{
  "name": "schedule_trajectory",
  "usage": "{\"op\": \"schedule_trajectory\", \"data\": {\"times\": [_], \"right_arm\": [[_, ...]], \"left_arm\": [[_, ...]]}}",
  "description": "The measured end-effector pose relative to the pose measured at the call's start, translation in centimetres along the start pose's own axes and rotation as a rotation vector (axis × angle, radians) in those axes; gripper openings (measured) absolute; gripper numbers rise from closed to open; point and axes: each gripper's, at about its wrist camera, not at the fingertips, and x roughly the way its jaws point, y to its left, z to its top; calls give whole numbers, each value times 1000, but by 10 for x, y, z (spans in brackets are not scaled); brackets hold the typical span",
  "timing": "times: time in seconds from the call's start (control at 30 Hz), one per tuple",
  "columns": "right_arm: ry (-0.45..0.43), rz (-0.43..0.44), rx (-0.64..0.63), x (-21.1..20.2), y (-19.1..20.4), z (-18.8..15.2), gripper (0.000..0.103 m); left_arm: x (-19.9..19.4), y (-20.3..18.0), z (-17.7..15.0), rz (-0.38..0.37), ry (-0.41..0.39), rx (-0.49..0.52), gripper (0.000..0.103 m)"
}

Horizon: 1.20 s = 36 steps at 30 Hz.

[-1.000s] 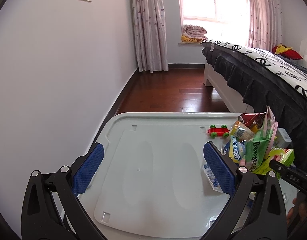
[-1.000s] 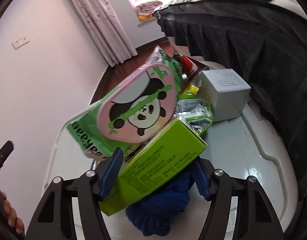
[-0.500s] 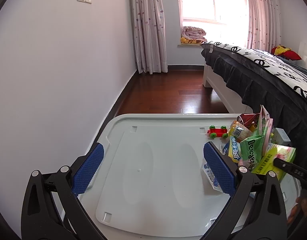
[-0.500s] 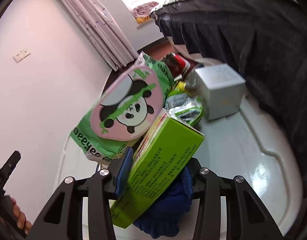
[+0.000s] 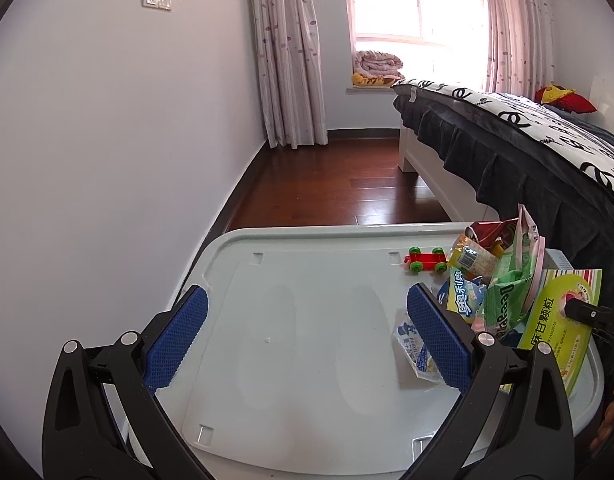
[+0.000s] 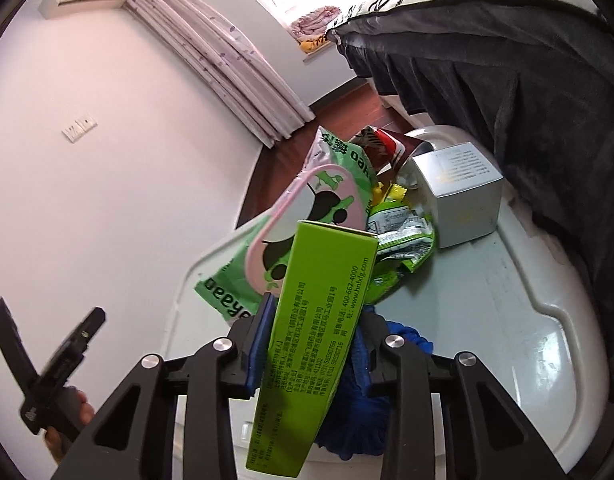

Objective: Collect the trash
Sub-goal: 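Grasp the green box with the right gripper and lift it, then grasp the white-and-blue wrapper with the left gripper while the right holds the green box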

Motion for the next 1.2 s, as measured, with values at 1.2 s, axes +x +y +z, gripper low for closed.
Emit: {"op": "schedule_trajectory", "data": {"times": [1.2], "right_arm": [[-86, 38, -116, -85, -8, 16, 33]], "left_arm": [[86, -78, -54, -300, 306, 150, 97]]}}
